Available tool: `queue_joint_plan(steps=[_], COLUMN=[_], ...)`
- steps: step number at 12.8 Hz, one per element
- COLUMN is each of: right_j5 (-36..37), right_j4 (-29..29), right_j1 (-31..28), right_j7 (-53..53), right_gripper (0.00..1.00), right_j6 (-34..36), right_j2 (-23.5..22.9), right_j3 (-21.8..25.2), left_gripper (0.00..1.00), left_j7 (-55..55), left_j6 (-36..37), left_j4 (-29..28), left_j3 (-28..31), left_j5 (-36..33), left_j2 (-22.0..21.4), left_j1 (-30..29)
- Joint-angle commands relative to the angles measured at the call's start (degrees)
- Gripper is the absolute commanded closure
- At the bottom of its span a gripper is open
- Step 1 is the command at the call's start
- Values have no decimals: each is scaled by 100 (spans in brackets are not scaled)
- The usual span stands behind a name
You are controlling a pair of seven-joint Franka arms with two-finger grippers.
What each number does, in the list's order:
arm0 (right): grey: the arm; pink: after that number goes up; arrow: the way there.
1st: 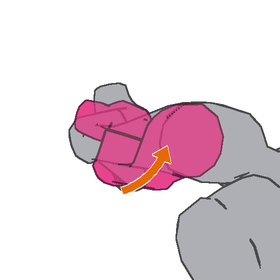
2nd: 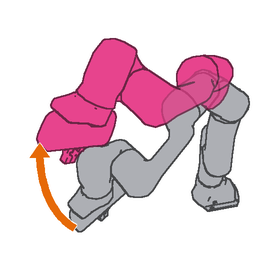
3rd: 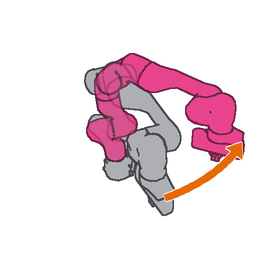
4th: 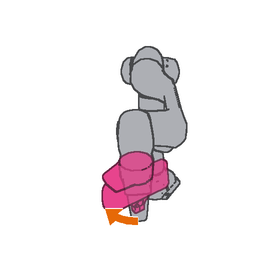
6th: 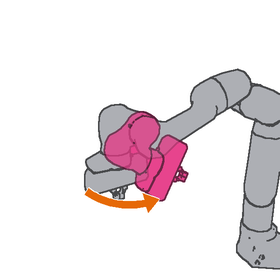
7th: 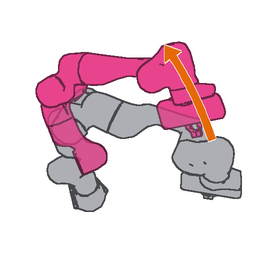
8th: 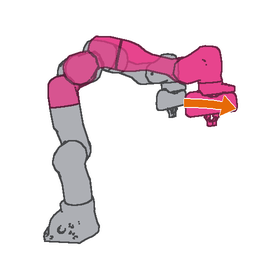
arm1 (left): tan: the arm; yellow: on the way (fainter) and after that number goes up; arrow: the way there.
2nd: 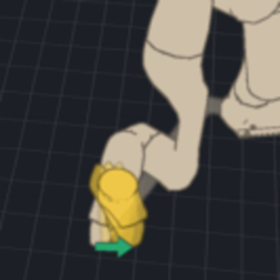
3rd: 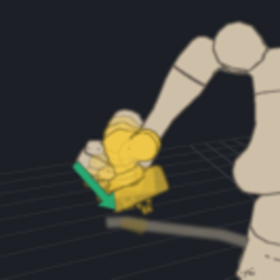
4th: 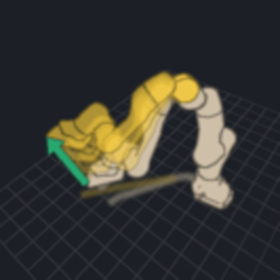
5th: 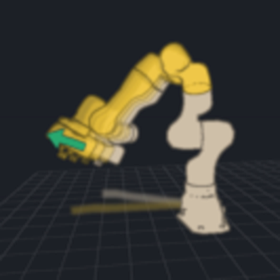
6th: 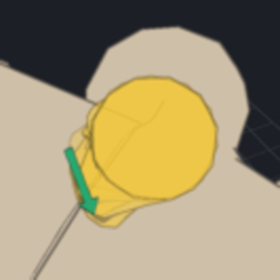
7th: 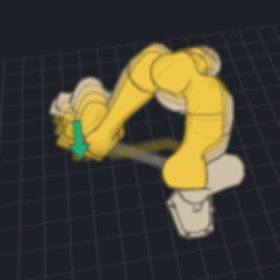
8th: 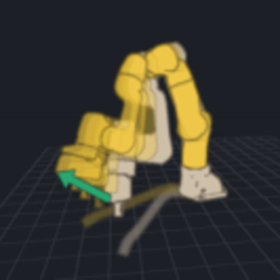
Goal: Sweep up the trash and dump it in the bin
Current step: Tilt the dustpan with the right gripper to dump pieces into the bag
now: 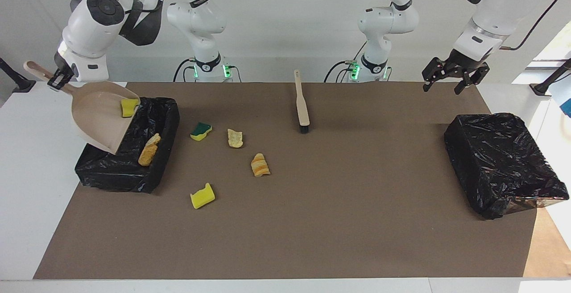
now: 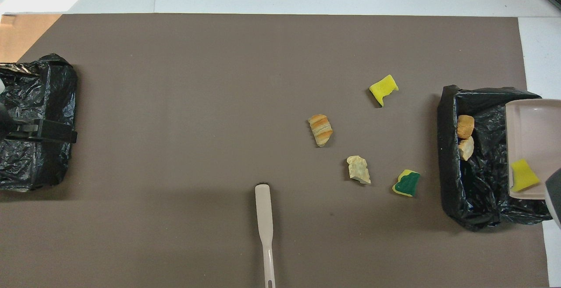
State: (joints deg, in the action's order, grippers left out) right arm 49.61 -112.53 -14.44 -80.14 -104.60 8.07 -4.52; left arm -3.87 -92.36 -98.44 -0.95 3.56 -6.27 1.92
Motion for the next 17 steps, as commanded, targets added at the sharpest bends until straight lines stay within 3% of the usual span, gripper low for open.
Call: queue_joint_plan(steps=[1, 8, 11, 15, 17], right_j5=[443, 927, 823, -510, -1065], right_j4=[46, 55, 441, 819, 934], right_j1=[108, 346, 355, 240, 249], right_j7=[-10, -458, -467, -318, 329], right_gripper=[100, 100, 100, 100, 100], right_j6=[10, -52, 9, 45, 10], right_j2=[19, 19, -147, -270, -350], right_j3=[-14, -32, -40, -5, -14], left_gripper=[0, 0, 0, 0, 0], left_j7=[-26, -61, -52, -61, -61], left_j6=[157, -18, -10, -10, -10], left_j4=[377, 333, 351, 351, 351], left_j3=[-54, -54, -54, -54, -54], left_j5=[-310, -312, -312, -312, -312], left_j2=[397, 346, 284, 284, 284], left_j1=[-26, 27, -51, -34, -43])
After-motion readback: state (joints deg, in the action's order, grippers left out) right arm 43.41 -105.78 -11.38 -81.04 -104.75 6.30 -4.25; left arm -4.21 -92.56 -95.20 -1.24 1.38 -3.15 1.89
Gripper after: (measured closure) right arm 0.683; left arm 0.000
